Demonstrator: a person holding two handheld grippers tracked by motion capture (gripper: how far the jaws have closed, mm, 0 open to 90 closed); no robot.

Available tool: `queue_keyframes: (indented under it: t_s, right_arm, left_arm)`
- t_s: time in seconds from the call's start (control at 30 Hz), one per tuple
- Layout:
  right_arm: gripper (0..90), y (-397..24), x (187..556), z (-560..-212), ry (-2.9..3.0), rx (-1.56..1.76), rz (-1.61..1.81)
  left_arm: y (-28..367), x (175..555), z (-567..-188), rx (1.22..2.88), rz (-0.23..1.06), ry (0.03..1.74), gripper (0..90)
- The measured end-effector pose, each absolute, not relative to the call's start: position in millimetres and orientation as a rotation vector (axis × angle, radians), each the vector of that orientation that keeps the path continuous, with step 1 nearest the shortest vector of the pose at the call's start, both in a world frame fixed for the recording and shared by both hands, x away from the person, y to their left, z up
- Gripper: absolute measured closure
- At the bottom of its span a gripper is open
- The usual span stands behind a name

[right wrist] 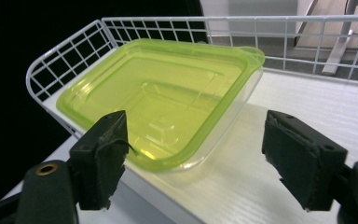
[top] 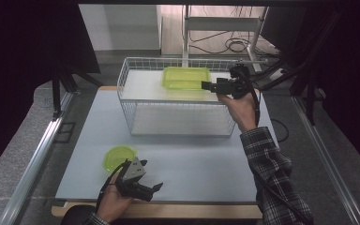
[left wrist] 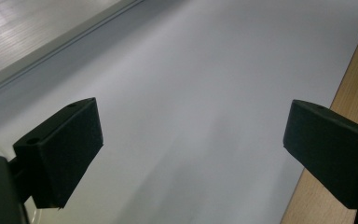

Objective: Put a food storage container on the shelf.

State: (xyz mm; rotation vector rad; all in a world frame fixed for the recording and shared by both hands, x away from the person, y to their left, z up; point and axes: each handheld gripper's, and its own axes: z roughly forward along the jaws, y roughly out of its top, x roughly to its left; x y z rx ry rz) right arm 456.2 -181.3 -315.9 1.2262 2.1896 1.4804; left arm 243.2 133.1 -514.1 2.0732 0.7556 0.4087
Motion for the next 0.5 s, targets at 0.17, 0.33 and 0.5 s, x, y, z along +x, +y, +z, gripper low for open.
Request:
queue_keyframes:
  t_s: [0.17,0.33,0.5]
  right_arm:
    - [17.3,-180.9,444.0,-318.5,2.209,1.153,1.47]
    - [14.1,-179.9,432.8,-320.0,2.227,1.101,1.468]
    - [11.8,-178.0,419.7,-321.8,2.24,1.057,1.462]
  left_arm:
    - [133.7,242.7,-512.8,2.063,0.402,0.754,4.5]
    - [134.8,242.5,-511.1,2.047,0.401,0.766,4.5]
    - [136.5,242.7,-509.7,2.038,0.403,0.782,5.4]
